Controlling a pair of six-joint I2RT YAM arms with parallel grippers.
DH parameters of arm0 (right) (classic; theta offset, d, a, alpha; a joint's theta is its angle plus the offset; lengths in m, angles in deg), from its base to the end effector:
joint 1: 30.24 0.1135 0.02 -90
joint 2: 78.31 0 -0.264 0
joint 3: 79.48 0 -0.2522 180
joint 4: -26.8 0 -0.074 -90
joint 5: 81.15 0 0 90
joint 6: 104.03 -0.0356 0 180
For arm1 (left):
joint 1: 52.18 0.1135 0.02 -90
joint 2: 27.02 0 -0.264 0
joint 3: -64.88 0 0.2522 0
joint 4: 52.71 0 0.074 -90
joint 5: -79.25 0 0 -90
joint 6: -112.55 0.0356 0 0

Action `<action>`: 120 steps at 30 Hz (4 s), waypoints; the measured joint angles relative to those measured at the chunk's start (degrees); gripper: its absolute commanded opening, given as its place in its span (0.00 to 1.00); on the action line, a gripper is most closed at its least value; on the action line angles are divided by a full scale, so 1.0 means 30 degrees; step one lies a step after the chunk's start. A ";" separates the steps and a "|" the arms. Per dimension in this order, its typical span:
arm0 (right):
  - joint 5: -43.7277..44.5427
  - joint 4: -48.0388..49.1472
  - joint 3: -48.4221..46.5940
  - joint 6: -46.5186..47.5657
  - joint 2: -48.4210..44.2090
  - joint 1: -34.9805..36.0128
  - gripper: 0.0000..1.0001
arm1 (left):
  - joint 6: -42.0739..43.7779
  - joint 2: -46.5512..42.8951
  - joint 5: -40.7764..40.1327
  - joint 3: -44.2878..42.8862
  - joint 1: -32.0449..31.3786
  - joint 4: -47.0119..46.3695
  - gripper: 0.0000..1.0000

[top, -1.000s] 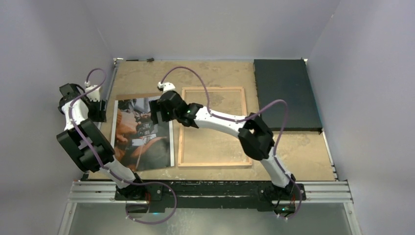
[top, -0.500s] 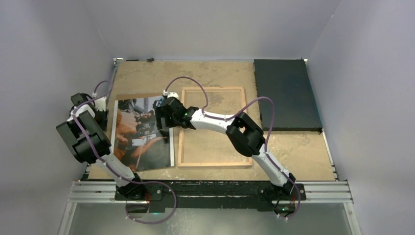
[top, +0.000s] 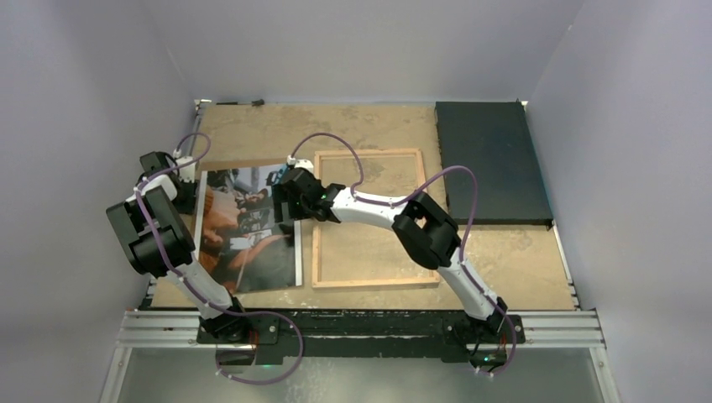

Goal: Put the photo into the frame

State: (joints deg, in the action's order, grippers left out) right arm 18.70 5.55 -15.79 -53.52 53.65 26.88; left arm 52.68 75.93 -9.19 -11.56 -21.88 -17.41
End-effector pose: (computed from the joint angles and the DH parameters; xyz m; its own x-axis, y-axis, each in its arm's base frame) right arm 0.2910 0.4389 0.1763 -0.7305 0.0241 -0.6825 -0.3740 0.8221 0.4293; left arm 0.3084 0.1791 0.1616 -0.9058 0.0519 -0.4206 -0.0446 0.9753 0.2164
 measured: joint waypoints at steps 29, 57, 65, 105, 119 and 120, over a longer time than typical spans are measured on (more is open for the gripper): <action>-0.6273 0.3942 0.1814 -0.4823 -0.0211 -0.1552 0.97 | -0.0335 -0.0277 0.1188 0.0619 -0.0066 -0.0452 0.29; -1.0586 0.9231 0.4976 -0.7198 -0.2106 -0.1872 0.95 | -0.0291 -0.0444 0.1392 0.1107 0.0036 -0.1158 0.24; -1.2750 1.4047 0.5013 -0.9253 -0.0350 -0.1814 0.94 | -0.0248 -0.0335 0.1676 0.1093 0.0102 -0.1377 0.23; -1.3668 2.0276 0.7380 -1.1468 -0.1712 -0.1974 0.72 | -0.0867 -0.0197 0.4466 0.0437 -0.0007 0.0714 0.00; -1.2794 1.6356 0.5858 -1.0309 -0.0765 -0.2280 0.48 | -0.1195 0.0022 0.5304 -0.0160 -0.0007 0.2025 0.00; -1.2837 1.6364 0.5982 -1.0273 -0.0860 -0.2361 0.44 | -0.1209 0.0044 0.5399 -0.0291 0.0000 0.2251 0.00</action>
State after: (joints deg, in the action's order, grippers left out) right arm -19.82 54.64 2.16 -84.33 51.07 19.80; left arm 49.05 76.07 7.00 -12.43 -21.88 -10.66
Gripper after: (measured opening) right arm 0.534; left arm 0.003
